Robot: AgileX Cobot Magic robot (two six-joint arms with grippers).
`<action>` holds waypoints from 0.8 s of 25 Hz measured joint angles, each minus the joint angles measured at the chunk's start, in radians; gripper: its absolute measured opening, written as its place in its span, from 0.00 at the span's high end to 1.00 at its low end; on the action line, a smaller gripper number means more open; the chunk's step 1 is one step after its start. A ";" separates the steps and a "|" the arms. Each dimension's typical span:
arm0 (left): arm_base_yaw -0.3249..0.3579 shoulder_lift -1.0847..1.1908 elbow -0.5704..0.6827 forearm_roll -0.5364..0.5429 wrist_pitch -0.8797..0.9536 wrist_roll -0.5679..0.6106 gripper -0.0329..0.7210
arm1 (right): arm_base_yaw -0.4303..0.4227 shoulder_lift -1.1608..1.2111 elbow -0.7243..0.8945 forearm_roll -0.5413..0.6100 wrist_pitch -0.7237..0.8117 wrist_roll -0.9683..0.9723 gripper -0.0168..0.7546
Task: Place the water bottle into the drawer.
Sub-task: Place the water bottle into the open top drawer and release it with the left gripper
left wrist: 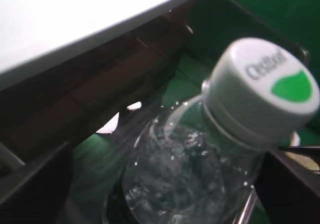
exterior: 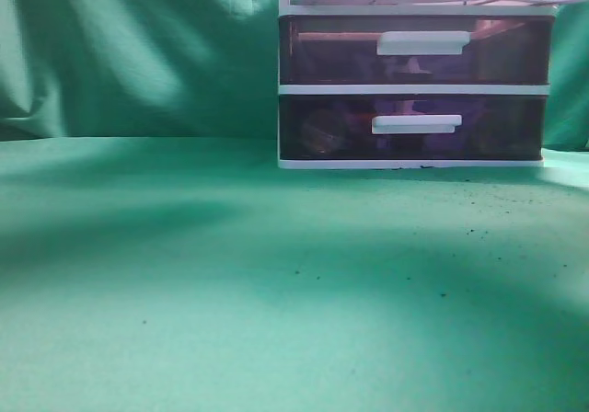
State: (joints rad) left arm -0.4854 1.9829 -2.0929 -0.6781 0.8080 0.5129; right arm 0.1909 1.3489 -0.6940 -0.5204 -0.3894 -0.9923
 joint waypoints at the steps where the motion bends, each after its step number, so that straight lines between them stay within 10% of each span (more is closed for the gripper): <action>1: 0.000 0.000 0.000 -0.017 0.000 0.003 0.09 | 0.000 0.000 0.000 0.000 0.001 0.000 0.85; 20: -0.019 0.131 -0.011 -0.720 -0.083 0.570 0.24 | 0.000 0.000 0.000 0.000 0.004 0.002 0.85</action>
State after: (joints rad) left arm -0.5043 2.1139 -2.1037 -1.3983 0.7249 1.0825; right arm 0.1909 1.3489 -0.6940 -0.5203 -0.3856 -0.9903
